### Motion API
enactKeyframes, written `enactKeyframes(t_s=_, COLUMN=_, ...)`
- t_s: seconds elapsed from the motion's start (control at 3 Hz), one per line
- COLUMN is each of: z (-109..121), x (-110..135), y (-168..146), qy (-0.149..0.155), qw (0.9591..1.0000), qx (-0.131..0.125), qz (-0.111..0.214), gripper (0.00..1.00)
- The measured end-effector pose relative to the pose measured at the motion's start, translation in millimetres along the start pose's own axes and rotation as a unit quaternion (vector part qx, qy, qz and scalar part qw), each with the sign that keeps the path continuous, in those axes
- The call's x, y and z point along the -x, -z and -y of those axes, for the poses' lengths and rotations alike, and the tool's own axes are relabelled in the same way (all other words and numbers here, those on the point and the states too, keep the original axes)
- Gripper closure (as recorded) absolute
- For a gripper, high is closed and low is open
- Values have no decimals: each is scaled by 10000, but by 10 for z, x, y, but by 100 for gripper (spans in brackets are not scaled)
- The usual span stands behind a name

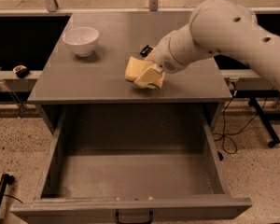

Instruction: Pick sponge from top drawer and place on counter

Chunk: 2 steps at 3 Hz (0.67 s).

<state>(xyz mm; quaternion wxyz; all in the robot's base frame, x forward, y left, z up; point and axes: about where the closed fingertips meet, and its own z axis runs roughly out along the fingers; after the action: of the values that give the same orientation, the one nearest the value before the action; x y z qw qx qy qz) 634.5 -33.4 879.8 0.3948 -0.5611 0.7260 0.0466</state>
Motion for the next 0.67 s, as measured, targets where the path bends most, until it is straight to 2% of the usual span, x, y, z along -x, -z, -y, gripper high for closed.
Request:
enactKeyframes(t_s=0.33, z=77, x=250, y=-408, qy=-590, qw=9978, qx=72, qz=299, gripper=100)
enactKeyframes(t_s=0.67, z=55, x=550, y=-823, qy=-837, qw=9938, qx=455, qz=567, gripper=93)
